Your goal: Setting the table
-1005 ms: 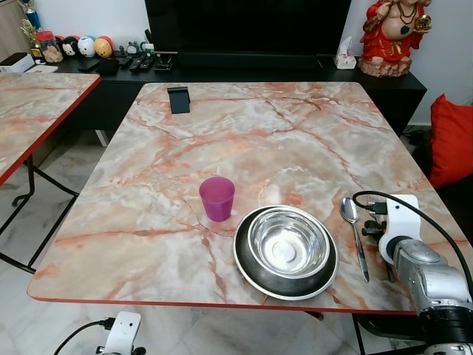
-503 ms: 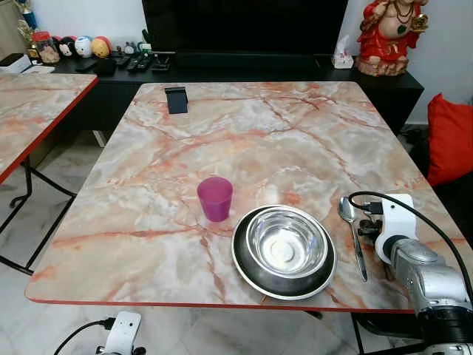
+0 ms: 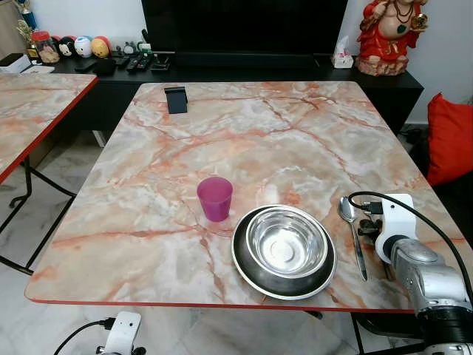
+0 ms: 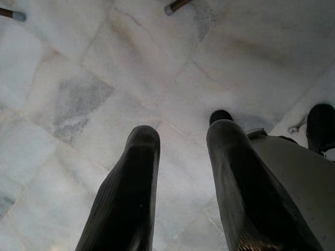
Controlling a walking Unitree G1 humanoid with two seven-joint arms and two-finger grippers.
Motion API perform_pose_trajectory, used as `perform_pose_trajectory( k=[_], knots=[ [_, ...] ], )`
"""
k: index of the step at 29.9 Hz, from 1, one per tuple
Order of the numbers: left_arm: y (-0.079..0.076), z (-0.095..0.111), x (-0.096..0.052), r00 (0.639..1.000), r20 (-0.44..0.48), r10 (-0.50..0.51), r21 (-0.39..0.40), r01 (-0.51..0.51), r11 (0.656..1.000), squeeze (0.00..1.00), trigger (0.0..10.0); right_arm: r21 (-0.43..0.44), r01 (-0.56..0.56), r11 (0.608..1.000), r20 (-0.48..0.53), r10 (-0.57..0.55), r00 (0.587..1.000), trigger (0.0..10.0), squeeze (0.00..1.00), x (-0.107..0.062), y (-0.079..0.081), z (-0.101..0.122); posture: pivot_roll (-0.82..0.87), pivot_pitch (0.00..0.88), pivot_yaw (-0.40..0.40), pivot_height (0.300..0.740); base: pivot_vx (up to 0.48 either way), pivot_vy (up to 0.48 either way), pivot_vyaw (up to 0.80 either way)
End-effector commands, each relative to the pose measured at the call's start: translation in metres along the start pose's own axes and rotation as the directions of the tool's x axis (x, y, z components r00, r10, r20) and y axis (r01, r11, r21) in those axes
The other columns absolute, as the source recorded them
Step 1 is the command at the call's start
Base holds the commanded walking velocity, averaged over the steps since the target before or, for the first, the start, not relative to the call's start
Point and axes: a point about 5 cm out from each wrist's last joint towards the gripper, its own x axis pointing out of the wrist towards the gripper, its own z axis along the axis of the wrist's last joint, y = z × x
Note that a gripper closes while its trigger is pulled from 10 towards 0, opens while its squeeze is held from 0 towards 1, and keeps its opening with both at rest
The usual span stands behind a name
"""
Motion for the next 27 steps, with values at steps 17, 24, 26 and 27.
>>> perform_pose_trajectory(
  k=[17,24,26,27],
  knots=[
    [0.003,0.000,0.000,1.000,-0.003,0.004,0.004,-0.004,1.000,0.00,10.0,0.027,0.076,0.997,0.111,-0.078,0.991,10.0,0.00,-0.005,-0.004,0.016,-0.05,0.000,0.017,0.740,0.000,0.000,0.00],
    [0.003,0.000,-0.001,1.000,-0.004,0.003,0.007,-0.003,1.000,0.00,10.0,0.117,0.086,0.989,0.311,-0.118,0.943,10.0,0.00,-0.019,0.002,0.034,-0.06,0.000,0.017,0.740,0.000,0.000,0.00],
    [0.004,0.000,-0.001,1.000,-0.003,0.004,0.008,-0.004,1.000,0.00,10.0,0.127,0.188,0.974,0.393,-0.224,0.892,10.0,0.00,-0.028,-0.002,0.036,-0.06,0.000,0.015,0.740,0.000,0.000,0.00],
    [0.004,-0.001,-0.001,1.000,-0.003,0.005,0.008,-0.005,1.000,0.00,10.0,0.121,0.269,0.956,0.421,-0.295,0.858,10.0,0.00,-0.033,-0.006,0.033,-0.06,0.000,0.013,0.740,0.000,0.000,0.00]
  ],
)
